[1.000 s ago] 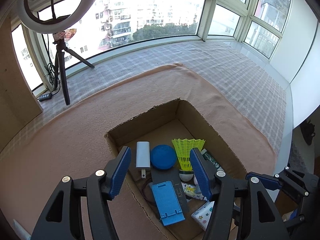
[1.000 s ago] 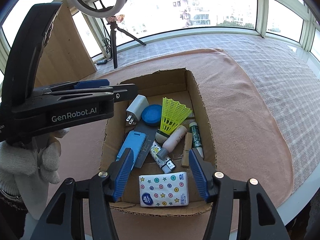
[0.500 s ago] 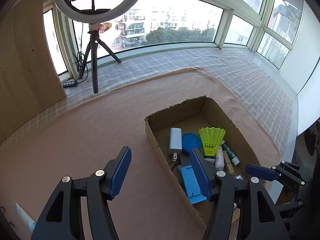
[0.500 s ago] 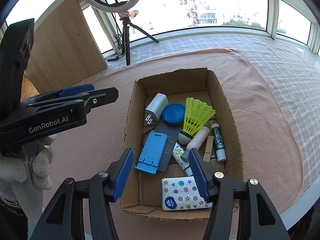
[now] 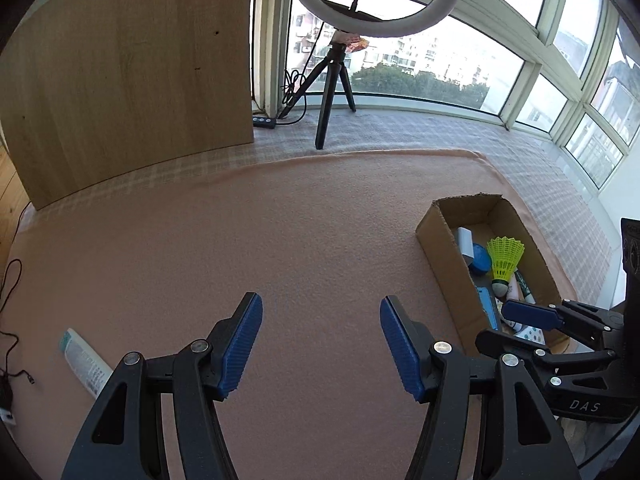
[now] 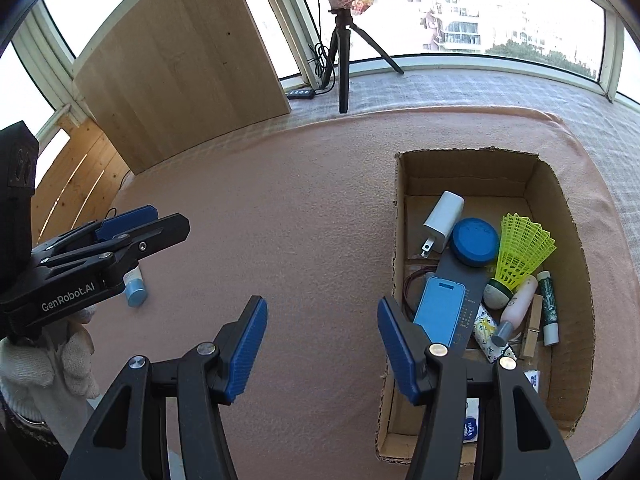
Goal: Organize objects
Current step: 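Withdraw both tools from the box, then move both tools to the white-and-blue lotion tube on the carpet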
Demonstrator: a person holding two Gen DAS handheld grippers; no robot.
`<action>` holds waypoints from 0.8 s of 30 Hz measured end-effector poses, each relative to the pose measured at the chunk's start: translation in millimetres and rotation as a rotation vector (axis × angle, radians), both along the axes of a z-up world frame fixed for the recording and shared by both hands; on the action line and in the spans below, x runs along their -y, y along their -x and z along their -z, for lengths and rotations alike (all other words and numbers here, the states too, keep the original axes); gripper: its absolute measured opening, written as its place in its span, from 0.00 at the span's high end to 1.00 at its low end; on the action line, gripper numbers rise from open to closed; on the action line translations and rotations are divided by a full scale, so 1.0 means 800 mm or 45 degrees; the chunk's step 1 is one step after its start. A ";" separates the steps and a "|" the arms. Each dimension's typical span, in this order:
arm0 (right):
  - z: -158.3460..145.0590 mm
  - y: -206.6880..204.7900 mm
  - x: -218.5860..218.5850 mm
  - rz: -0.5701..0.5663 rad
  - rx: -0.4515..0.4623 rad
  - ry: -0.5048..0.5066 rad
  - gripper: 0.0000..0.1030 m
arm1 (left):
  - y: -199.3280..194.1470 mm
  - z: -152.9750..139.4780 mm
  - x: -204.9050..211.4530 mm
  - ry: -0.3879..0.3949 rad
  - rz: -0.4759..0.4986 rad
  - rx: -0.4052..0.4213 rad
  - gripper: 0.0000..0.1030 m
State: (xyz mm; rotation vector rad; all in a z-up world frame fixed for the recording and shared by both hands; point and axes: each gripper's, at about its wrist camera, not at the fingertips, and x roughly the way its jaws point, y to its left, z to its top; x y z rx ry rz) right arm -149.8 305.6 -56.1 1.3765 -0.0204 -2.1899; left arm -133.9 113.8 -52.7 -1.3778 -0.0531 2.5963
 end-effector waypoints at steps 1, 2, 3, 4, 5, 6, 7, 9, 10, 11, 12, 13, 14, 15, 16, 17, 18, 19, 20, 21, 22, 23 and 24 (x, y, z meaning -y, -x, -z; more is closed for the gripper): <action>0.001 0.000 0.012 -0.021 0.006 0.005 0.48 | -0.004 0.002 0.015 0.004 -0.023 0.003 0.37; 0.001 0.001 0.023 -0.040 0.010 0.008 0.48 | -0.010 0.005 0.032 0.006 -0.050 0.008 0.37; 0.001 0.000 0.036 -0.062 0.014 0.012 0.48 | -0.014 0.007 0.048 0.005 -0.076 0.016 0.37; 0.001 0.000 0.047 -0.084 0.020 0.019 0.48 | -0.019 0.010 0.064 0.004 -0.104 0.023 0.37; 0.002 0.001 0.059 -0.106 0.028 0.028 0.48 | -0.024 0.012 0.080 0.005 -0.130 0.030 0.37; 0.003 0.001 0.071 -0.127 0.039 0.034 0.48 | -0.028 0.015 0.094 0.009 -0.152 0.036 0.37; 0.004 0.002 0.083 -0.149 0.051 0.042 0.48 | -0.034 0.018 0.109 0.012 -0.178 0.044 0.37; 0.008 0.004 0.106 -0.189 0.073 0.051 0.48 | -0.044 0.025 0.137 0.016 -0.226 0.055 0.36; 0.011 0.005 0.119 -0.207 0.081 0.049 0.48 | -0.048 0.028 0.152 0.012 -0.249 0.063 0.37; 0.014 0.005 0.130 -0.224 0.088 0.048 0.48 | -0.052 0.031 0.166 0.007 -0.272 0.072 0.37; 0.016 0.006 0.142 -0.246 0.096 0.047 0.48 | -0.056 0.034 0.178 0.003 -0.294 0.079 0.37; 0.019 0.006 0.155 -0.271 0.100 0.043 0.48 | -0.059 0.036 0.191 0.000 -0.314 0.083 0.37; 0.021 0.006 0.167 -0.291 0.099 0.037 0.48 | -0.064 0.040 0.203 -0.003 -0.334 0.090 0.37; 0.023 0.005 0.179 -0.310 0.097 0.029 0.48 | -0.068 0.043 0.215 -0.008 -0.354 0.097 0.37; 0.025 0.006 0.191 -0.328 0.096 0.023 0.48 | -0.071 0.046 0.225 -0.014 -0.374 0.103 0.36; 0.027 0.007 0.202 -0.344 0.095 0.021 0.48 | -0.074 0.050 0.235 -0.023 -0.394 0.109 0.36; 0.029 0.008 0.212 -0.359 0.097 0.019 0.48 | -0.079 0.055 0.248 -0.037 -0.413 0.120 0.36; 0.031 0.009 0.221 -0.375 0.099 0.019 0.48 | -0.082 0.059 0.258 -0.052 -0.429 0.131 0.36; 0.033 0.010 0.231 -0.390 0.104 0.019 0.48 | -0.085 0.064 0.266 -0.064 -0.444 0.139 0.37; 0.035 0.011 0.240 -0.403 0.111 0.019 0.48 | -0.088 0.068 0.274 -0.074 -0.457 0.147 0.37; 0.038 0.012 0.249 -0.418 0.121 0.019 0.48 | -0.089 0.072 0.280 -0.083 -0.471 0.155 0.36; 0.041 0.013 0.257 -0.433 0.130 0.018 0.48 | -0.091 0.076 0.286 -0.094 -0.484 0.162 0.37; 0.043 0.014 0.266 -0.447 0.137 0.015 0.48 | -0.092 0.081 0.291 -0.107 -0.493 0.169 0.36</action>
